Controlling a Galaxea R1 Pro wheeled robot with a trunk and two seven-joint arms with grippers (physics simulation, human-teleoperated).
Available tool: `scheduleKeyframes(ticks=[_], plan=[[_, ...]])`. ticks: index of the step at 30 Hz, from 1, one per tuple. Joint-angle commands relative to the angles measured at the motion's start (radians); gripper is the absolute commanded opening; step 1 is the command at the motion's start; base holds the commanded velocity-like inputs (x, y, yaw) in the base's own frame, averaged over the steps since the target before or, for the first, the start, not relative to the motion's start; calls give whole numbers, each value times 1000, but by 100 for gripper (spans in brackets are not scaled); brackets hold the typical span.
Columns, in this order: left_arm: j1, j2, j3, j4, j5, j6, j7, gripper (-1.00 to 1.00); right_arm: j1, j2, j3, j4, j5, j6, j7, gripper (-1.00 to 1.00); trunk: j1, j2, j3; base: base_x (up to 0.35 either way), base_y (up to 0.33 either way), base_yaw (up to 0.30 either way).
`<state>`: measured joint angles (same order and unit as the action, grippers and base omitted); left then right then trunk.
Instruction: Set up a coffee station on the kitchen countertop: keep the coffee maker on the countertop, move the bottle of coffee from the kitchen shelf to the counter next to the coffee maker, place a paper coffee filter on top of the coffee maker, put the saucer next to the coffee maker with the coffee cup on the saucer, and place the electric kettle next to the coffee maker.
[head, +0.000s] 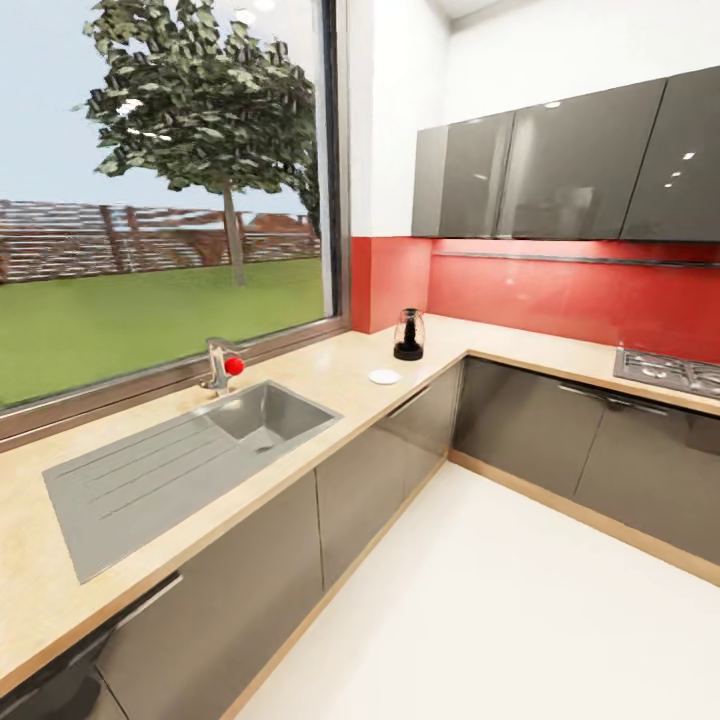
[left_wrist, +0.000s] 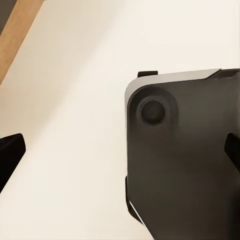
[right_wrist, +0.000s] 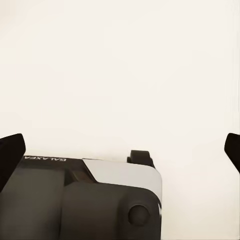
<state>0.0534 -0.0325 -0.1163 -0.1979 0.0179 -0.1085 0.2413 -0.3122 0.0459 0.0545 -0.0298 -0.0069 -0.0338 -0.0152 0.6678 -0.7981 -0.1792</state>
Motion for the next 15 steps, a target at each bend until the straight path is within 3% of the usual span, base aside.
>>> scheduleKeyframes(ticks=[1, 15], plan=[[0, 0, -8, -2, 2, 0, 7, 100, -1, 0, 5, 1, -1, -3, -2, 100, 1, -1, -1, 266, -213, 172], [0, 0, -8, 2, 2, 0, 7, 100, -1, 0, 5, 1, -1, -3, -2, 100, 1, -1, 4, 266, -213, 255]])
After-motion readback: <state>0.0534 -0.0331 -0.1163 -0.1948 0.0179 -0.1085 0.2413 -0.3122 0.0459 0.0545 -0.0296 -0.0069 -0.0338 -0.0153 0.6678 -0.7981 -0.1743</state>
